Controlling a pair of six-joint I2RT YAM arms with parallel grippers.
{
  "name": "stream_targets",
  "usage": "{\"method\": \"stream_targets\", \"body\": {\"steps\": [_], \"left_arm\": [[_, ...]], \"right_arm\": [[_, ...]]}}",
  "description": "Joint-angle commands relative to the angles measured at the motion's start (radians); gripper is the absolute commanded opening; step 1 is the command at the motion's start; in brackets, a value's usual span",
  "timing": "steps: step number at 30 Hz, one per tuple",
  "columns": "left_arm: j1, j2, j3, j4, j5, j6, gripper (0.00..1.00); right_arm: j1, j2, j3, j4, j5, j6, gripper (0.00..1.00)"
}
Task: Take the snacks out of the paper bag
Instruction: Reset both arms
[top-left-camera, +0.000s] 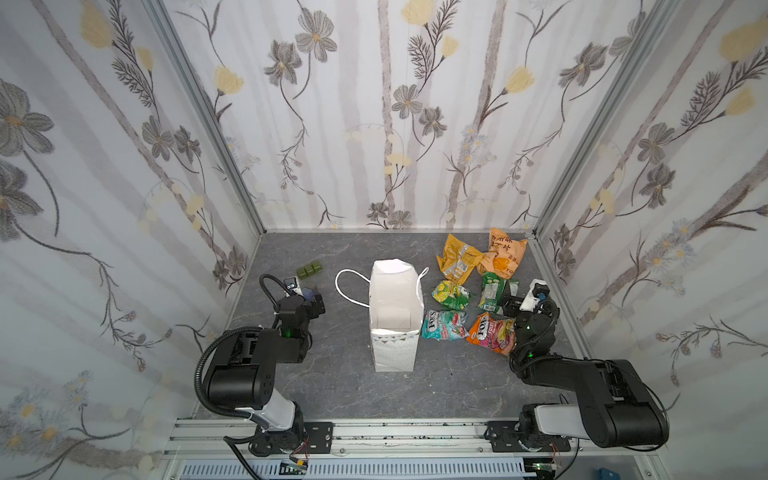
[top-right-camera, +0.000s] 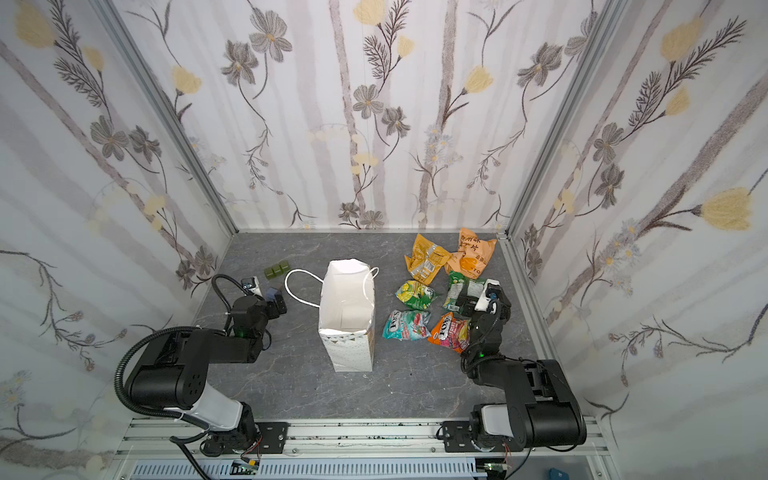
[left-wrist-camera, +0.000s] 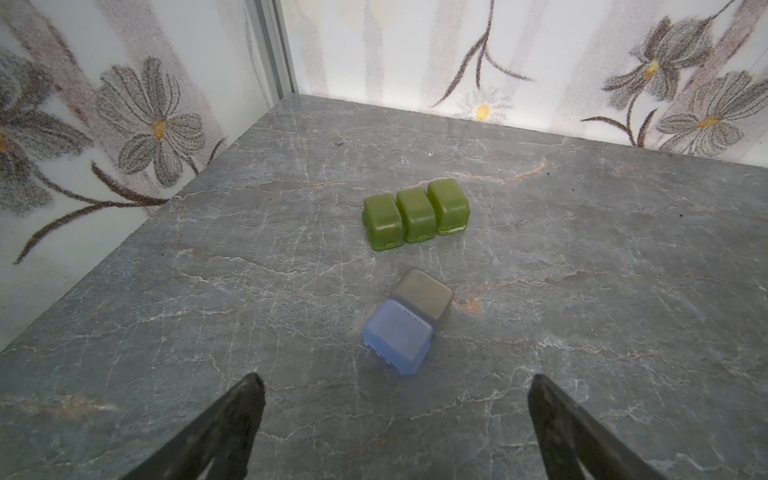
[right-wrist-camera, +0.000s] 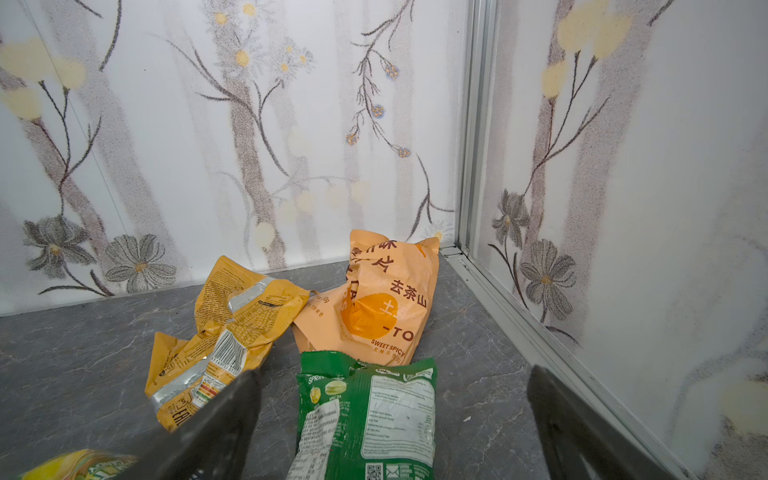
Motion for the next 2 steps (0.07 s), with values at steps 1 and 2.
{"method": "stream_targets", "body": {"steps": [1, 2], "left_arm": [[-0.001, 0.001, 0.008, 0.027, 0.004, 0.012, 1.00], [-0.001, 0.002, 0.007, 0.030, 0.004, 0.012, 1.00]], "right_arm": [[0.005, -0.006, -0.021, 0.064, 0.030, -0.005, 1.00], [0.005, -0.015, -0.062, 0.129, 0.046, 0.000, 1.00]]}}
